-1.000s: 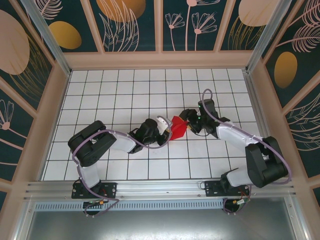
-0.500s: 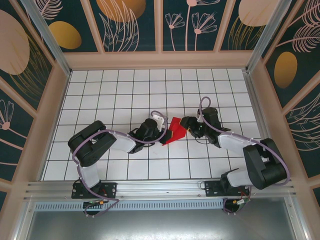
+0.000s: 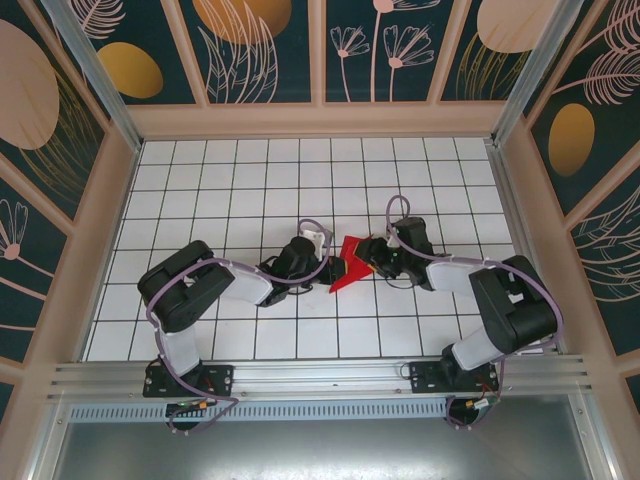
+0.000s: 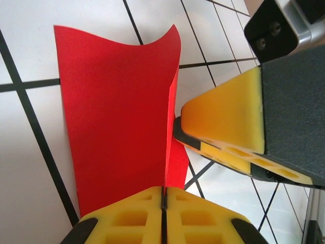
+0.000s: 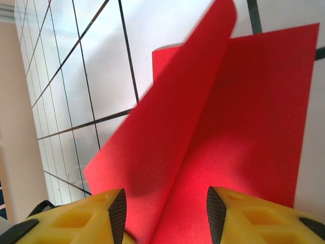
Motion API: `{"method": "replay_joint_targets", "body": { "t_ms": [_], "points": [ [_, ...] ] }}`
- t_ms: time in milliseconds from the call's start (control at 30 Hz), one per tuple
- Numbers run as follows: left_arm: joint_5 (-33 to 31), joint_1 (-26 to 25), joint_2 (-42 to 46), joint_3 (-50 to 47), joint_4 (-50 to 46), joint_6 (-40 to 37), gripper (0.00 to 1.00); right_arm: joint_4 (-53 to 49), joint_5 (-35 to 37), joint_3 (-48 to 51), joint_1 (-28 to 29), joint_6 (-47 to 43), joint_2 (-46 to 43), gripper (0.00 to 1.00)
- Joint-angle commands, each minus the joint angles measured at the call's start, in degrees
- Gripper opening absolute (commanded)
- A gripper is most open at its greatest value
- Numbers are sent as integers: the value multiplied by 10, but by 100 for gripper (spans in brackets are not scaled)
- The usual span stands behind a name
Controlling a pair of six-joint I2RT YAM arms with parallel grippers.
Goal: Fold a paper plane with a square sheet of paper (pick it up from the middle)
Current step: Fourth fold the wing at the center of the table.
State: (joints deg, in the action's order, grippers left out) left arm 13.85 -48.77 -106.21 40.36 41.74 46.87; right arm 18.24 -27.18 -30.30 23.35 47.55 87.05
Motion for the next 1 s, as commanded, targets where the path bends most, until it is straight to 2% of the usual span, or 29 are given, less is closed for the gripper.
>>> {"method": "replay_joint_targets", "body": {
  "t_ms": [0, 400, 667, 967],
  "points": [
    [22, -1, -13, 16, -10, 21, 10, 17, -15, -21, 5, -19, 16, 48],
    [59, 11, -27, 26, -14, 40, 11, -21, 7, -40, 13, -34, 54, 47],
    [69, 18, -33, 30, -29, 40, 19, -68, 41, -63, 26, -43, 81, 46],
    [54, 42, 40, -6, -52, 34, 32, -130, 88, -82, 37, -38, 102, 45]
  ]
}}
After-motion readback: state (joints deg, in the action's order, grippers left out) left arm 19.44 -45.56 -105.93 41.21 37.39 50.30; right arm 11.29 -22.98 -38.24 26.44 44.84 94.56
